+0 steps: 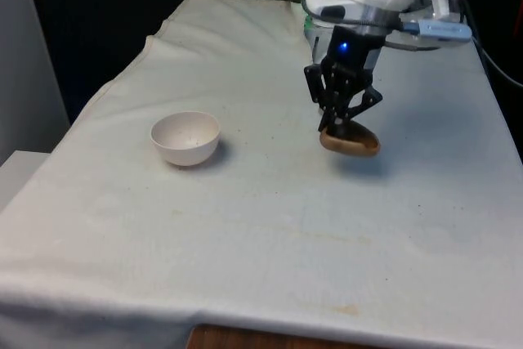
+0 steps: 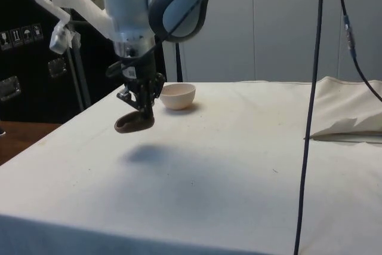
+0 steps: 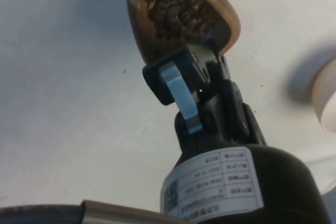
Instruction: Pour the coffee beans from the cup into the bowl.
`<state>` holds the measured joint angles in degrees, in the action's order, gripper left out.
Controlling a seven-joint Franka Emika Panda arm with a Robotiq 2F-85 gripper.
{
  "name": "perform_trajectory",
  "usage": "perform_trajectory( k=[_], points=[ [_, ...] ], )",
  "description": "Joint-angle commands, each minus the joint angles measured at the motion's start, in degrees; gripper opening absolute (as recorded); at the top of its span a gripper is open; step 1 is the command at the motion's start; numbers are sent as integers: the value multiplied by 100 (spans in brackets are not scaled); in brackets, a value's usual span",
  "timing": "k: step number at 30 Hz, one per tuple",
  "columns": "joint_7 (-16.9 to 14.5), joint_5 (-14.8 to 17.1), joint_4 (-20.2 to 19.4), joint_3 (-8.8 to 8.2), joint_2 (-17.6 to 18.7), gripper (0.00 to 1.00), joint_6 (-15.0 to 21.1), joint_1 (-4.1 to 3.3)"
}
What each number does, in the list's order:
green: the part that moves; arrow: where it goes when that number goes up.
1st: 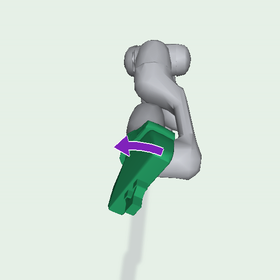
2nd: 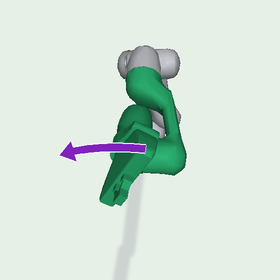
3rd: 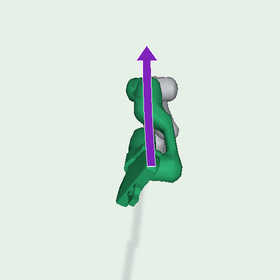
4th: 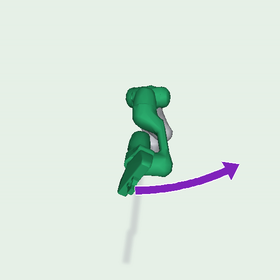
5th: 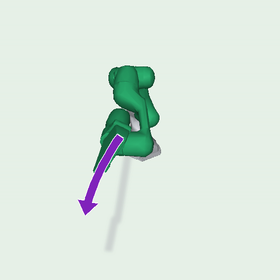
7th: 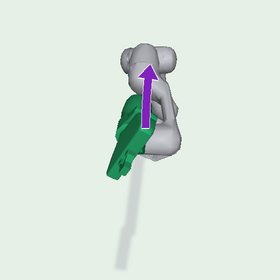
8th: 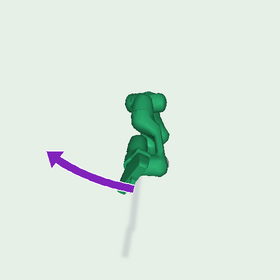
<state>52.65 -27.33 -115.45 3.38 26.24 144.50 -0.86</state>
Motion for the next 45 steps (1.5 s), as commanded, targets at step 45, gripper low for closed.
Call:
perform_trajectory(
  k=[45],
  points=[
    [-705, -57, 11, -573, -859, 0, -728, 40]
  ],
)
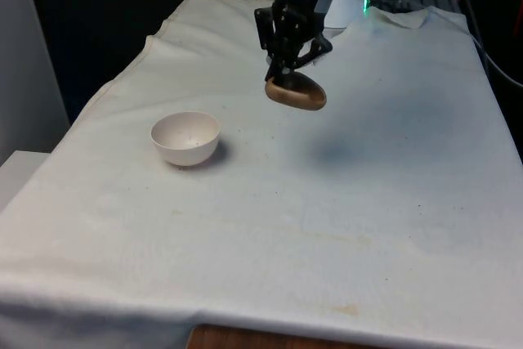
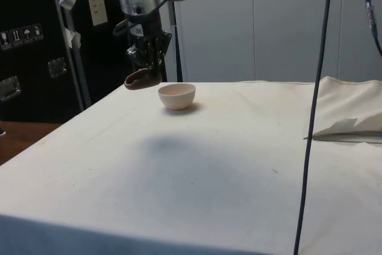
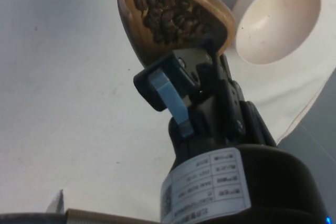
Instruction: Pour the coffee beans from the cup into the bowl.
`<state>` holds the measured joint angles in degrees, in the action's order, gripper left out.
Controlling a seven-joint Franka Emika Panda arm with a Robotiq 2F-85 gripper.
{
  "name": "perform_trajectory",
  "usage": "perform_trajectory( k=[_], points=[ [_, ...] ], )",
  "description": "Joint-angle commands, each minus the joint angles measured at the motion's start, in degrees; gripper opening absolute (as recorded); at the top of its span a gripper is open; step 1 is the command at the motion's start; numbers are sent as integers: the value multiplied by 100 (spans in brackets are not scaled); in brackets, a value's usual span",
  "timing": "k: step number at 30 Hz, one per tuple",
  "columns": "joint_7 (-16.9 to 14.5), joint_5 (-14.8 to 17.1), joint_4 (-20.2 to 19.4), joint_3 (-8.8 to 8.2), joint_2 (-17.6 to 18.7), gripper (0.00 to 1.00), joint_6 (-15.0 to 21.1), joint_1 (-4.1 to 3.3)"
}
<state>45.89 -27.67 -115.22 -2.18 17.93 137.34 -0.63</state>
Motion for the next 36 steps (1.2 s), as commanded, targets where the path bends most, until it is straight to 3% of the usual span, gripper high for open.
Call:
perform_trajectory(
  k=[1, 29, 32, 36],
  points=[
    [-40, -29, -17, -34, -34, 0, -11, 17],
    [-579, -212, 17, -745, -160, 0, 6, 52],
    [-613, -201, 46, -808, -138, 0, -6, 29],
    [-762, -246, 80, -934, -132, 0, 34, 57]
  ],
)
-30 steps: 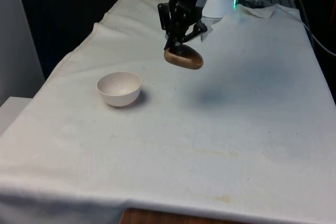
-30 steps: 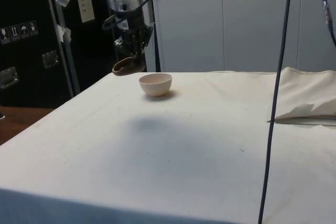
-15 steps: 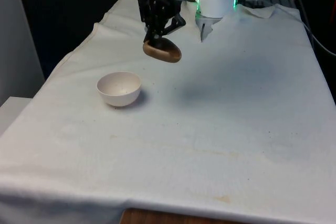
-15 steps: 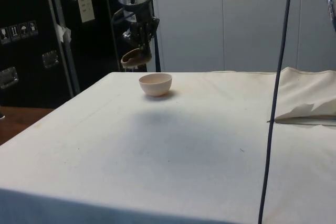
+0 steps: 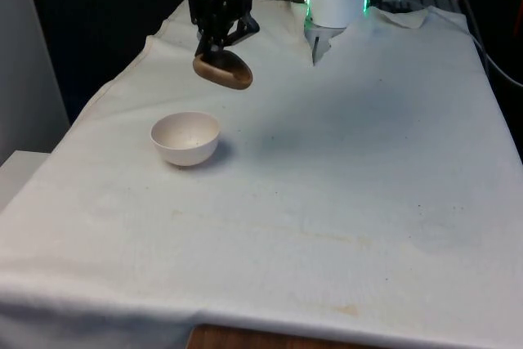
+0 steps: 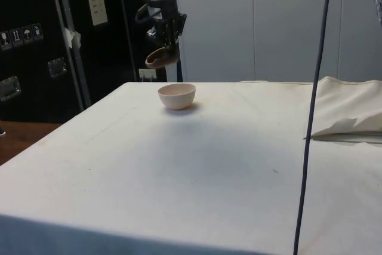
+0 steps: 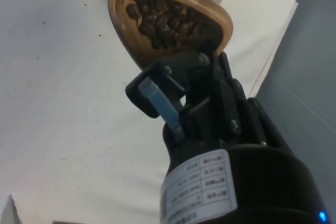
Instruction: Pour the coffee beans from the cup into the bowl.
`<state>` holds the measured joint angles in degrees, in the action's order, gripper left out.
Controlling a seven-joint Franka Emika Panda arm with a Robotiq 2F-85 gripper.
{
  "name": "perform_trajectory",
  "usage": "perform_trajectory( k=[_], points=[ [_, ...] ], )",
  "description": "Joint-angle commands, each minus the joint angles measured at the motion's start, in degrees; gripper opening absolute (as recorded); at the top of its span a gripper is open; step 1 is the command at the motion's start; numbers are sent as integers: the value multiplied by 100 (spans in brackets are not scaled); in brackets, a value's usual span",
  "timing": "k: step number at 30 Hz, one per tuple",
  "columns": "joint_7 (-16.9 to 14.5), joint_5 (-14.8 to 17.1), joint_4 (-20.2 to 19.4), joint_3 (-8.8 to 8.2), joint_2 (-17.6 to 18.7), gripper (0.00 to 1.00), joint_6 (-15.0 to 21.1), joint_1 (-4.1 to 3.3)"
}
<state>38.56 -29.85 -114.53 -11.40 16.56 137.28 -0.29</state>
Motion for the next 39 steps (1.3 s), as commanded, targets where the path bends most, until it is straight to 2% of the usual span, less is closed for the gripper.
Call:
perform_trajectory(
  k=[1, 4, 5, 6, 12, 16, 22, 23, 26, 39],
  points=[
    [-57, -34, 17, -34, 11, 0, 46, 23],
    [-132, -46, 40, -115, 23, 0, 57, 29],
    [-103, -17, 29, -103, 6, 0, 6, 6],
    [-160, -52, 52, -138, 29, 0, 57, 29],
    [-344, -103, 52, -275, 52, 0, 132, 23],
    [-413, -86, 52, -304, 57, 0, 120, 6],
    [-688, -166, 23, -372, 132, 0, 304, 23],
    [-647, -115, 40, -361, 115, 0, 212, 6],
    [-773, -195, 29, -395, 166, 0, 338, 23],
    [-1106, -390, 46, -539, 252, 0, 418, 23]
  ],
)
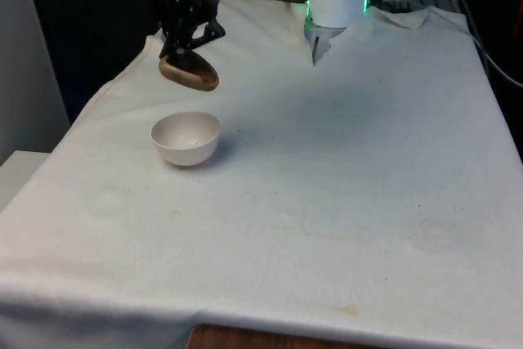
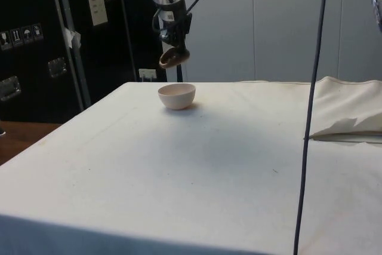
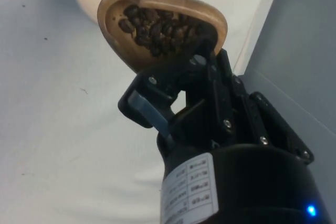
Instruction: Pour the coffee beans from the cup into the bowl.
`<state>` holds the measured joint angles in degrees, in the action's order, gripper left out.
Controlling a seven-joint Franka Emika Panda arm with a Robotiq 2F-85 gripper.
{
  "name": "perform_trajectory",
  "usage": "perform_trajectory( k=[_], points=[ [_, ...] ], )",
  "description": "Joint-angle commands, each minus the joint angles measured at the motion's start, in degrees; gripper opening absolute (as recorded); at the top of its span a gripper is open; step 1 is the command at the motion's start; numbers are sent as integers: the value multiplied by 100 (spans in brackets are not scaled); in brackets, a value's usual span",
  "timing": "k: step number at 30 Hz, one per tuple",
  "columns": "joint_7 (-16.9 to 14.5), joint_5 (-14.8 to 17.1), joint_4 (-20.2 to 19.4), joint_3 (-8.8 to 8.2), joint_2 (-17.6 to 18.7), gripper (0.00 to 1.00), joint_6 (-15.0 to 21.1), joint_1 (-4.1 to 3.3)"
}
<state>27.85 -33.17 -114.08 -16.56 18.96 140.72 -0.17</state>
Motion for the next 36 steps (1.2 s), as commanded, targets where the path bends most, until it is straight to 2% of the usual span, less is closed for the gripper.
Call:
perform_trajectory(
  k=[1, 5, 17, 29, 36],
  points=[
    [0, 0, 0, 0, 0, 0, 0, 0],
    [-115, -126, 6, -74, 17, 0, 74, 11],
    [-286, -453, 109, -212, 97, 0, -6, 0],
    [-390, -665, 275, -269, 212, 0, -103, 0],
    [-458, -900, 418, -281, 292, 0, -281, -17]
  ],
)
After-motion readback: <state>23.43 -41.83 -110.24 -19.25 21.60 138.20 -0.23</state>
